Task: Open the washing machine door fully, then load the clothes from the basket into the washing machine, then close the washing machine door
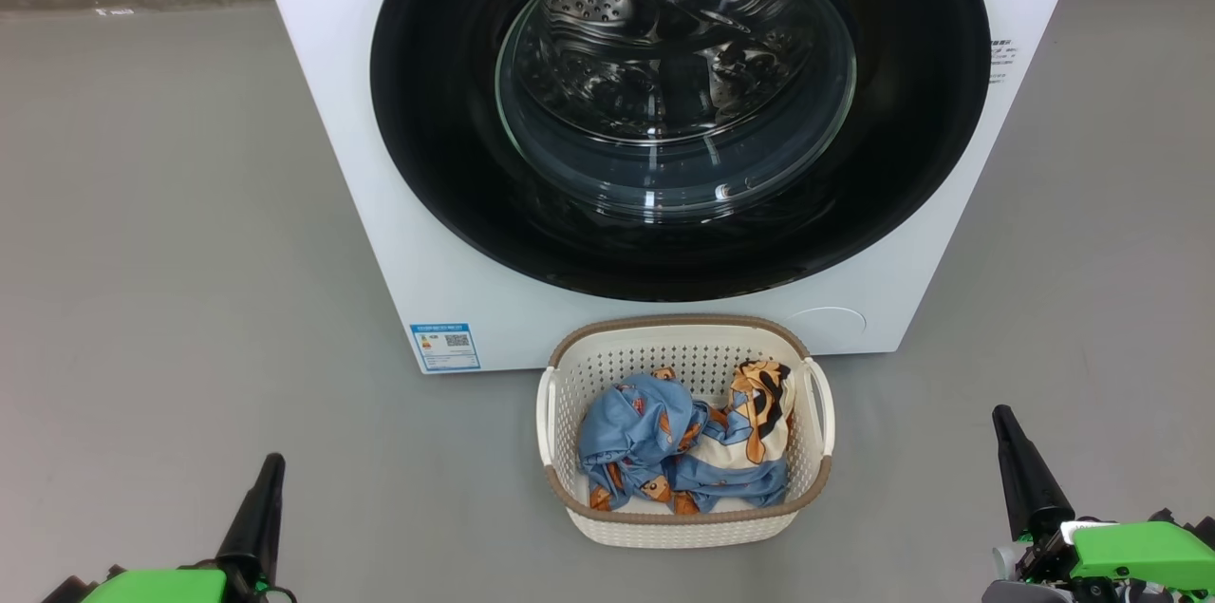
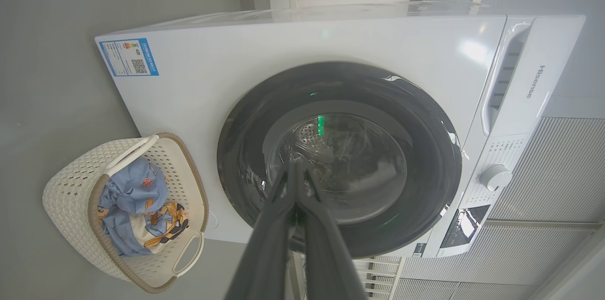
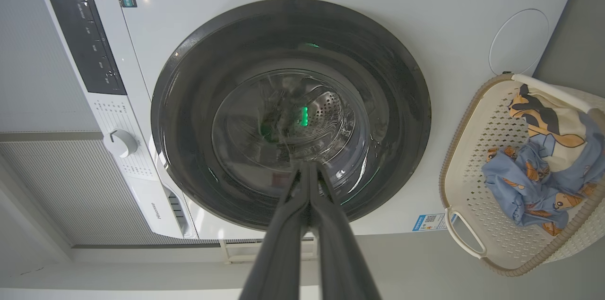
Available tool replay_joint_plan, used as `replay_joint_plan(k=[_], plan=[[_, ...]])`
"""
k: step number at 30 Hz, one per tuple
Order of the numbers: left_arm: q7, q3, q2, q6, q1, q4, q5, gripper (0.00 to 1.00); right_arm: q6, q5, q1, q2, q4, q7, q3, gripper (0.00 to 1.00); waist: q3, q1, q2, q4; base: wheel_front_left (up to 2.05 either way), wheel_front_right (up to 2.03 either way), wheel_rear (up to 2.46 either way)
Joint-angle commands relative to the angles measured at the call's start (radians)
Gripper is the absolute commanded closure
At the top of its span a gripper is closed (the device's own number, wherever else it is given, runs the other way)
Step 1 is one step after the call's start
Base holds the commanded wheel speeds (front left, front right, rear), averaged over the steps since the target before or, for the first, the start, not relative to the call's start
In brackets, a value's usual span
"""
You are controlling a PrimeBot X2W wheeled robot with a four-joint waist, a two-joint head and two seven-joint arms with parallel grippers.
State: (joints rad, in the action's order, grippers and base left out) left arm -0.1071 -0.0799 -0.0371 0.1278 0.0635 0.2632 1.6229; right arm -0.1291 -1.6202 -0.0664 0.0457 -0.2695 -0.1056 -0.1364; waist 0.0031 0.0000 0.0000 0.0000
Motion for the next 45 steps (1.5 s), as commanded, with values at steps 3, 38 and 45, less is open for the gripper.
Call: replay_joint_plan(k=[3,38,45], plan=[[-0.006,-0.034,-0.013,0.003,0.044,-0.018,-0.014,1.0,-0.002,0.011,-0.041,0.004,0.025,-0.007,0.023,1.0,0.0,0.0,0.0,0.0,0.0,0.0,0.0],[-0.006,-0.034,-0.013,0.003,0.044,-0.018,-0.014,1.0,-0.002,0.011,-0.041,0.004,0.025,-0.007,0.023,1.0,0.0,0.0,0.0,0.0,0.0,0.0,0.0],[-0.006,-0.034,-0.013,0.003,0.044,-0.018,-0.014,1.0,-0.002,0.011,-0.041,0.004,0.025,-0.007,0.023,1.0,0.0,0.0,0.0,0.0,0.0,0.0,0.0]])
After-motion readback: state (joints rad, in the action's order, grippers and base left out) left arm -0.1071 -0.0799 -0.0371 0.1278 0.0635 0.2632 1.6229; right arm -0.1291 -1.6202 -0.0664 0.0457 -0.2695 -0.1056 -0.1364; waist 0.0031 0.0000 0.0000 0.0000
